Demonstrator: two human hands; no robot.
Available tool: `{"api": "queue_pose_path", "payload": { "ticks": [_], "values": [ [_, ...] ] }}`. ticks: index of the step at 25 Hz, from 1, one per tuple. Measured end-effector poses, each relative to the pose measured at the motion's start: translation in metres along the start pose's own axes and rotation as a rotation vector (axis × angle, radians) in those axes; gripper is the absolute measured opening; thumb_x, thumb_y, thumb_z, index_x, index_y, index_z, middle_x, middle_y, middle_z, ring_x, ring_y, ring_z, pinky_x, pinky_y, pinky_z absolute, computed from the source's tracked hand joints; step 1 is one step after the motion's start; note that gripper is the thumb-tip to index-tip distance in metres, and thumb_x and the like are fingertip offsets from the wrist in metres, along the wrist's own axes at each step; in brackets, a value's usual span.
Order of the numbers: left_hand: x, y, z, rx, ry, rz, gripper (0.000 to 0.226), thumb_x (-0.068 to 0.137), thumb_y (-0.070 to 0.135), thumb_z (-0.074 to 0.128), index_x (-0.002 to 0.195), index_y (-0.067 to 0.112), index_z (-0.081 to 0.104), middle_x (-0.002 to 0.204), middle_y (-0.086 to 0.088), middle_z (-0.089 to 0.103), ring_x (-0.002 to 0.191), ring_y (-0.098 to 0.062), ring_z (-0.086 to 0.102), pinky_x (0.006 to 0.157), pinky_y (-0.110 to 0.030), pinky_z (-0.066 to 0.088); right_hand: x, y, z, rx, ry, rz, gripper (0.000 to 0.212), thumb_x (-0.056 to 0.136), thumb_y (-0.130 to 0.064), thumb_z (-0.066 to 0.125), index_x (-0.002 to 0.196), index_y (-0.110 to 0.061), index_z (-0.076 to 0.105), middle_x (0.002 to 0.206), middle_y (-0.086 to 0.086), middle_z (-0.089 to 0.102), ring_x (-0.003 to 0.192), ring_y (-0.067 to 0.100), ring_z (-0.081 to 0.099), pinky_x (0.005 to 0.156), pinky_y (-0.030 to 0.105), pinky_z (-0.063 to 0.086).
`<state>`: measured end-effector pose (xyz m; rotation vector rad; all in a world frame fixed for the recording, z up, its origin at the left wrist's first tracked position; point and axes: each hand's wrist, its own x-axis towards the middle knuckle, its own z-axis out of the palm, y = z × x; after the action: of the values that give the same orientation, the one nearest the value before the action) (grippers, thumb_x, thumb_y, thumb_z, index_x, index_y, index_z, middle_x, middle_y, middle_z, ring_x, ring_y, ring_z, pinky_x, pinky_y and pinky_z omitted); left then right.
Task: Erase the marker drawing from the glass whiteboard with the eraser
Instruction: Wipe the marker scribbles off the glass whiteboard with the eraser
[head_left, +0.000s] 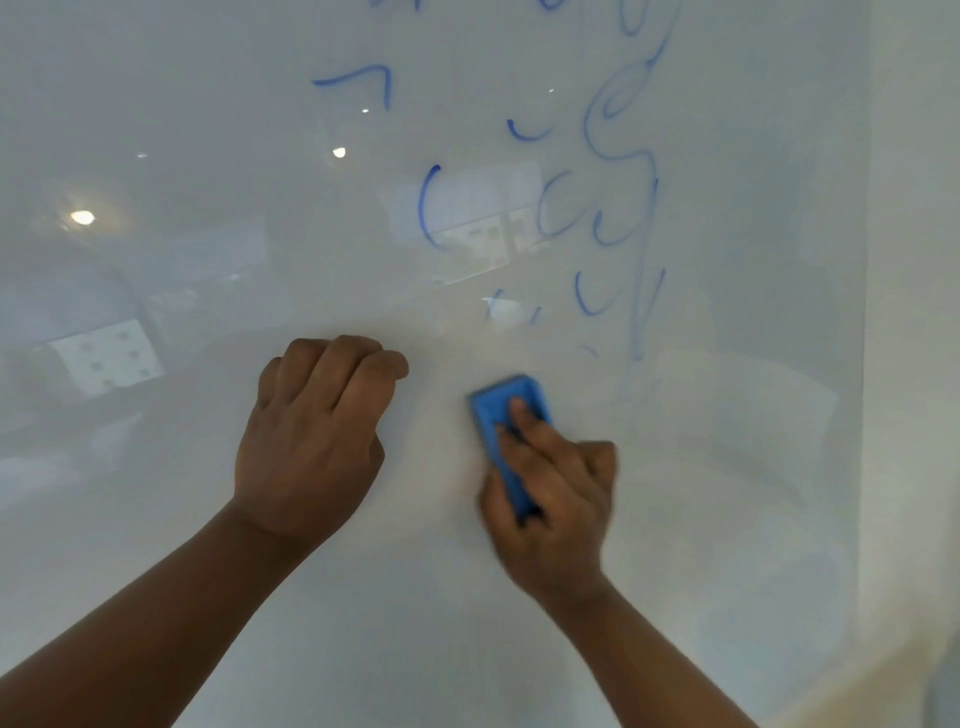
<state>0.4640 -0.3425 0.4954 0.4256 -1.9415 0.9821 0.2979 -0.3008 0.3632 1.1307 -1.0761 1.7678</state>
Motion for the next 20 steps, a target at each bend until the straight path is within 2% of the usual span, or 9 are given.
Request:
{"api": "queue_pose_path", "payload": {
  "ticks": [4, 6, 9, 10, 13, 14, 17, 18, 20],
  "values": [
    [0.004, 0.002, 0.001, 0.011, -0.015, 0.003, 0.052, 0.065, -0.014, 0.033, 0.101, 0.008, 0.063, 0.096, -0.012, 0.066, 0.088, -0.037, 0.055, 0.075, -0.046, 0.045, 0.042, 0.041, -0.005, -0.088, 0.224, 0.318, 0.024, 0.087, -0.014, 0.069, 0.108, -0.003, 0.071, 0.132, 0.011, 0.066, 0.114, 0.012, 0.064, 0.091, 0.027, 0.034],
    [0.008, 0.007, 0.005, 0.012, -0.017, 0.004, 0.053, 0.064, -0.014, 0.032, 0.101, 0.009, 0.061, 0.095, -0.011, 0.066, 0.087, -0.037, 0.055, 0.074, -0.047, 0.044, 0.028, 0.02, 0.007, -0.062, 0.154, 0.247, 0.026, 0.089, -0.017, 0.068, 0.115, -0.01, 0.069, 0.135, 0.009, 0.065, 0.118, 0.008, 0.064, 0.091, 0.025, 0.033],
    [0.02, 0.016, 0.013, 0.012, -0.026, 0.028, 0.049, 0.065, -0.013, 0.032, 0.098, 0.008, 0.062, 0.092, -0.01, 0.065, 0.085, -0.038, 0.056, 0.072, -0.046, 0.044, -0.018, 0.028, -0.017, -0.028, -0.001, 0.02, 0.026, 0.088, -0.016, 0.068, 0.114, -0.016, 0.065, 0.135, 0.006, 0.064, 0.108, 0.011, 0.068, 0.085, 0.029, 0.036],
    [0.024, 0.02, 0.016, 0.004, -0.034, 0.038, 0.048, 0.065, -0.013, 0.033, 0.097, 0.007, 0.063, 0.092, -0.01, 0.065, 0.084, -0.038, 0.057, 0.073, -0.046, 0.044, -0.009, 0.045, -0.027, -0.066, 0.015, 0.049, 0.025, 0.087, -0.016, 0.068, 0.112, -0.015, 0.065, 0.134, 0.007, 0.064, 0.107, 0.013, 0.068, 0.084, 0.03, 0.036],
    [0.036, 0.029, 0.022, -0.008, -0.028, 0.026, 0.046, 0.065, -0.014, 0.034, 0.094, 0.006, 0.064, 0.09, -0.01, 0.065, 0.083, -0.037, 0.056, 0.075, -0.046, 0.045, 0.045, 0.069, -0.021, -0.111, 0.212, 0.351, 0.026, 0.089, -0.018, 0.065, 0.112, -0.007, 0.068, 0.132, 0.011, 0.066, 0.112, 0.016, 0.065, 0.087, 0.031, 0.033],
    [0.038, 0.031, 0.024, -0.024, -0.023, 0.018, 0.045, 0.065, -0.014, 0.035, 0.093, 0.007, 0.064, 0.09, -0.01, 0.065, 0.083, -0.037, 0.055, 0.076, -0.045, 0.045, 0.049, 0.061, -0.014, -0.115, 0.219, 0.375, 0.026, 0.09, -0.02, 0.064, 0.114, -0.008, 0.067, 0.133, 0.011, 0.066, 0.115, 0.012, 0.064, 0.088, 0.029, 0.033],
    [0.042, 0.038, 0.026, -0.063, 0.002, -0.032, 0.044, 0.064, -0.017, 0.038, 0.092, 0.007, 0.062, 0.086, -0.009, 0.064, 0.081, -0.035, 0.054, 0.077, -0.044, 0.045, 0.009, 0.054, -0.021, -0.081, 0.119, 0.175, 0.022, 0.089, -0.018, 0.067, 0.11, -0.012, 0.065, 0.133, 0.007, 0.066, 0.118, 0.006, 0.063, 0.088, 0.028, 0.035],
    [0.043, 0.039, 0.027, -0.07, 0.014, -0.04, 0.043, 0.064, -0.018, 0.038, 0.091, 0.007, 0.061, 0.085, -0.009, 0.064, 0.081, -0.035, 0.053, 0.077, -0.043, 0.045, 0.006, 0.064, -0.03, -0.085, 0.114, 0.177, 0.02, 0.088, -0.018, 0.066, 0.107, -0.009, 0.066, 0.133, 0.007, 0.065, 0.115, 0.011, 0.064, 0.087, 0.03, 0.035],
    [0.046, 0.041, 0.028, -0.096, 0.034, -0.059, 0.042, 0.065, -0.019, 0.039, 0.09, 0.007, 0.06, 0.084, -0.01, 0.063, 0.08, -0.034, 0.053, 0.077, -0.042, 0.046, 0.03, 0.084, -0.031, -0.106, 0.193, 0.349, 0.024, 0.088, -0.02, 0.063, 0.106, -0.005, 0.068, 0.133, 0.007, 0.064, 0.113, 0.017, 0.064, 0.091, 0.027, 0.033]
  ]
}}
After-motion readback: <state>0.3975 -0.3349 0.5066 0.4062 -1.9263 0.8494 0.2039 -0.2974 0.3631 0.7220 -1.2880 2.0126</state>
